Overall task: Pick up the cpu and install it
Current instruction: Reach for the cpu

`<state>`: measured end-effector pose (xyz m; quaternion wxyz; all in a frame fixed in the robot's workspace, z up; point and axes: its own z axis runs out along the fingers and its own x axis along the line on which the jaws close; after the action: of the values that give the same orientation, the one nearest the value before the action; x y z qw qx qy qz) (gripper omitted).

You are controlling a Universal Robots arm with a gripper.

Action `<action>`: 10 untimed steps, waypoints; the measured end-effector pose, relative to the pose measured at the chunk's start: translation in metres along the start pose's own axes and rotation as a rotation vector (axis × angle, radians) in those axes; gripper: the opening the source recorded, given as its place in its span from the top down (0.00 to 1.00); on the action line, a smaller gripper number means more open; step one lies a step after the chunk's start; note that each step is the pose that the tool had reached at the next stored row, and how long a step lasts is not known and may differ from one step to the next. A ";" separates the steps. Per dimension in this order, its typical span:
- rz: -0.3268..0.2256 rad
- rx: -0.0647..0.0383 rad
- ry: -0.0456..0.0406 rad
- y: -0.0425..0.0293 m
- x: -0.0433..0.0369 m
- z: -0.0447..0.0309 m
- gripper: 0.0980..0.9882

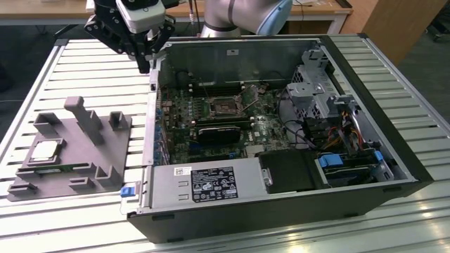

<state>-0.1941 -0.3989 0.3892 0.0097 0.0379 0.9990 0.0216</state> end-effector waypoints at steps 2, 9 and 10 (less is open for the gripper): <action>0.000 0.000 0.0001 -0.0001 0.0009 0.0001 0.99; 0.000 0.000 0.0006 -0.0003 0.0043 0.0003 0.99; 0.000 0.000 0.0007 -0.0004 0.0048 0.0004 0.99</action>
<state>-0.1989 -0.3989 0.3887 0.0094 0.0379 0.9990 0.0216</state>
